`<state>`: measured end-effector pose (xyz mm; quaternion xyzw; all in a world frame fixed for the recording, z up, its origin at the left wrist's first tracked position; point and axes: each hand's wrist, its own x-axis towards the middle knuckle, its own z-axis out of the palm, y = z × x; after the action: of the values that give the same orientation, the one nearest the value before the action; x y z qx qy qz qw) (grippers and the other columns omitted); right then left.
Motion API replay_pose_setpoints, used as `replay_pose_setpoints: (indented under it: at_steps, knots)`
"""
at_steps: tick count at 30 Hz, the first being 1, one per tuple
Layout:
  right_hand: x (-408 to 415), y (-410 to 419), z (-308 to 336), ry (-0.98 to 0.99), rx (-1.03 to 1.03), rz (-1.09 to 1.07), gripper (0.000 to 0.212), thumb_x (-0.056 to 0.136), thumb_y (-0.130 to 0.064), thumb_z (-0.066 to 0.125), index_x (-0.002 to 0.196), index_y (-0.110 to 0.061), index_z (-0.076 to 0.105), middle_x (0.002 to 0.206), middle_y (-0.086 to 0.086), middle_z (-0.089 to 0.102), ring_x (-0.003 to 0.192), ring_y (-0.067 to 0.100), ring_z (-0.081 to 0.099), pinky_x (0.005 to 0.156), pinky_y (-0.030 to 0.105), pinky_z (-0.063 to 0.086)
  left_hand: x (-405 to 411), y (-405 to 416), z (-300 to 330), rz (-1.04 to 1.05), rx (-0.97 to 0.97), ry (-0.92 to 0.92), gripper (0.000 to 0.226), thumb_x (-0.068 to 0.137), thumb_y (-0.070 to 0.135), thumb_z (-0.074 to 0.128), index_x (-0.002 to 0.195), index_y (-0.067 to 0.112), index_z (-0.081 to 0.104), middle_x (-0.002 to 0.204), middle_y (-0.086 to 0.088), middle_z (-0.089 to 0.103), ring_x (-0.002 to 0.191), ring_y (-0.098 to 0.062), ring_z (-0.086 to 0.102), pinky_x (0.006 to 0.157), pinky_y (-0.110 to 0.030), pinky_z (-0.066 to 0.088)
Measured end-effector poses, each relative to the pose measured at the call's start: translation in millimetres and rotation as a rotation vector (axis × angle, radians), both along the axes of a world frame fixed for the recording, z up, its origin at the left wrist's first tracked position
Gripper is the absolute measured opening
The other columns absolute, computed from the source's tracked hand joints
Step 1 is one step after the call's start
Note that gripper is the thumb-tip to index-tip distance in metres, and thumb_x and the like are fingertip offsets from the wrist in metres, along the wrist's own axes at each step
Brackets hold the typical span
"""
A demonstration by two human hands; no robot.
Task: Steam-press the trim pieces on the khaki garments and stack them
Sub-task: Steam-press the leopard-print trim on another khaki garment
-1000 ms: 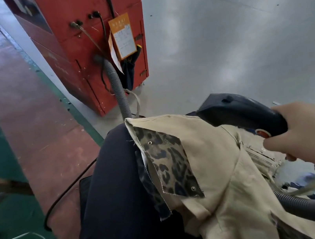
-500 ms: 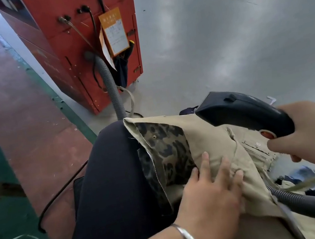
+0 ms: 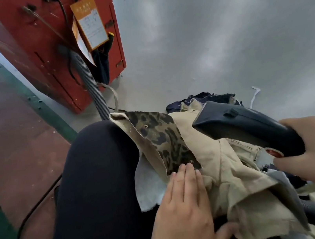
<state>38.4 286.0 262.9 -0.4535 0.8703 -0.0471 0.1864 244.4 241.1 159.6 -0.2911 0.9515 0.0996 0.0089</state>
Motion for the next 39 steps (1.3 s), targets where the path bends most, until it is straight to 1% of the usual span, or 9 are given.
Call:
replay_pose_setpoints:
  at_steps: [3,5,8,12,18,24,29,33,39]
  knots:
    - [8.5,0.7,0.7,0.023,0.086,0.053,0.041,0.044,-0.054,0.048,0.084,-0.062,0.051,0.069,-0.036,0.058,0.045,0.012,0.055,0.048,0.04,0.048,-10.5,3.5,-1.2,0.001,0.008,0.008,0.079,0.08,0.066,0.027,0.109,0.007,0.072,0.116,-0.014,0.067,0.108,-0.025,0.064,0.081,-0.031,0.057]
    - [13.7,-0.8,1.7,0.038,0.119,0.082,0.038,0.043,-0.059,0.044,0.077,-0.05,0.058,0.061,-0.02,0.062,0.049,0.009,0.056,0.05,0.038,0.049,-16.4,5.5,-0.6,-0.025,0.046,0.027,0.073,0.079,0.061,0.027,0.103,0.011,0.075,0.11,-0.01,0.07,0.103,-0.022,0.067,0.072,-0.024,0.057]
    - [22.5,-7.2,-0.6,0.104,0.234,0.122,0.016,0.059,-0.047,0.06,0.07,-0.038,0.053,0.056,-0.01,0.059,0.055,0.004,0.056,0.052,0.028,0.046,-20.5,5.1,-5.6,-0.052,-0.013,0.021,0.073,0.08,0.058,0.028,0.104,0.006,0.074,0.106,-0.01,0.071,0.1,-0.022,0.068,0.073,-0.025,0.057]
    - [33.0,-28.0,-4.0,0.2,0.335,0.16,0.017,0.075,-0.036,0.063,0.072,-0.035,0.045,0.063,-0.01,0.055,0.056,0.0,0.049,0.046,0.021,0.031,-18.2,0.8,-11.6,-0.057,-0.097,-0.012,0.076,0.094,0.05,0.012,0.108,0.004,0.071,0.105,-0.01,0.072,0.1,-0.022,0.068,0.077,-0.025,0.056]
    - [31.9,-85.1,-11.0,0.225,0.232,0.202,0.01,0.079,-0.031,0.065,0.085,-0.026,0.059,0.066,-0.007,0.056,0.056,0.007,0.052,0.045,0.021,0.029,-16.2,-2.8,-9.1,-0.069,-0.129,0.043,0.077,0.091,0.057,0.012,0.102,0.015,0.076,0.106,-0.008,0.072,0.101,-0.021,0.068,0.08,-0.024,0.055]
    - [12.5,-141.2,-24.7,-0.013,0.045,0.076,0.008,0.085,-0.014,0.063,0.09,-0.008,0.06,0.066,0.013,0.068,0.046,0.023,0.064,0.047,0.028,0.049,-17.0,0.8,-5.7,-0.097,-0.101,0.007,0.075,0.075,0.071,0.028,0.107,0.022,0.074,0.115,0.001,0.069,0.109,-0.013,0.063,0.092,-0.026,0.041]
    - [-17.9,-101.1,15.5,-0.122,-0.024,0.059,0.011,0.073,-0.01,0.071,0.077,-0.013,0.062,0.047,0.01,0.064,0.035,0.02,0.06,0.032,0.027,0.046,-20.6,-5.9,-11.6,-0.106,-0.078,0.013,0.053,0.075,0.048,0.047,0.11,0.019,0.073,0.114,0.0,0.069,0.107,-0.013,0.064,0.089,-0.023,0.051]
    - [-20.5,-47.9,22.8,0.03,0.121,0.105,0.014,0.062,-0.017,0.073,0.068,-0.022,0.061,0.041,-0.003,0.061,0.03,0.012,0.057,0.038,0.03,0.048,-33.9,-14.3,-14.1,-0.136,-0.253,-0.003,0.049,0.091,0.01,0.026,0.115,0.013,0.068,0.115,-0.009,0.068,0.111,-0.024,0.063,0.093,-0.029,0.051]
    - [-17.1,-36.8,2.0,0.104,0.266,0.119,0.015,0.059,-0.034,0.069,0.068,-0.03,0.06,0.05,-0.005,0.061,0.041,0.009,0.056,0.05,0.036,0.051,-40.6,-7.7,-8.4,-0.182,-0.271,-0.112,0.055,0.086,0.017,0.023,0.12,0.007,0.065,0.117,-0.018,0.065,0.109,-0.029,0.062,0.088,-0.032,0.053]
